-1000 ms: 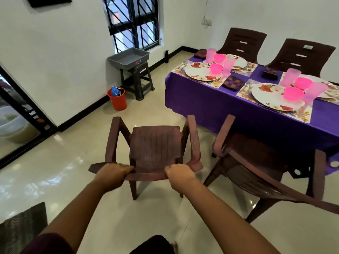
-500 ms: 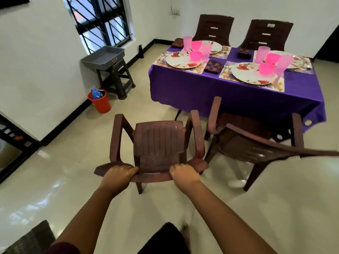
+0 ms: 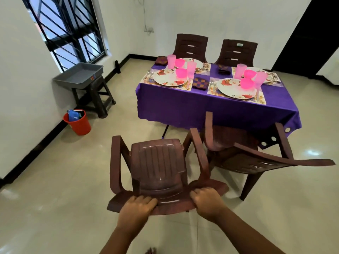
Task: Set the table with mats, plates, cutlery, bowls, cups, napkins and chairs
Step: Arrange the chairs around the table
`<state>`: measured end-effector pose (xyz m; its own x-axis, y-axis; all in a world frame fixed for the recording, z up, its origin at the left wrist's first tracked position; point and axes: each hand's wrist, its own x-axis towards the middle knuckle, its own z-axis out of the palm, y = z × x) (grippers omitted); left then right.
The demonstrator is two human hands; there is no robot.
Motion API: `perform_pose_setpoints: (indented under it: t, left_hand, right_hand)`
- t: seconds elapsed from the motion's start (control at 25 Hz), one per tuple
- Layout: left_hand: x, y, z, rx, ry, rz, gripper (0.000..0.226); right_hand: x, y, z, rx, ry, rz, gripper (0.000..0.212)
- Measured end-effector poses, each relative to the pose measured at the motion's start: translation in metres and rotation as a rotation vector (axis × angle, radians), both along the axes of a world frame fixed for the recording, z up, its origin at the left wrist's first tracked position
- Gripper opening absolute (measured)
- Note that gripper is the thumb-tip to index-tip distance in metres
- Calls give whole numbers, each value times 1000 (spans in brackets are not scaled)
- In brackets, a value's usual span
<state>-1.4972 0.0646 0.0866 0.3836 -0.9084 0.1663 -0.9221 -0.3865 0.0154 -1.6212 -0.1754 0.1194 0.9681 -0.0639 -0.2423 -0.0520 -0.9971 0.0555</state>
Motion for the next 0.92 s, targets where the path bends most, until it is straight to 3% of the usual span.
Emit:
perform_pose_setpoints:
  t: [0.24,0.52,0.76,0.92]
  left_hand:
    - [66,0,3,-41,-89,-99,25]
    - [156,-4,6,43,-140,-153,15]
    - [189,-20,11,112,-88,130,30]
    - [216,-37,13,133,-35,171,34]
  right_hand:
    - [43,9,-5,-47,-101,-46,19]
    - [103,27,2,-38,-9,-191,32]
    - [140,17,-1,-33,-51,-174,34]
    - [169,-3,-6,-36,-70,-180,34]
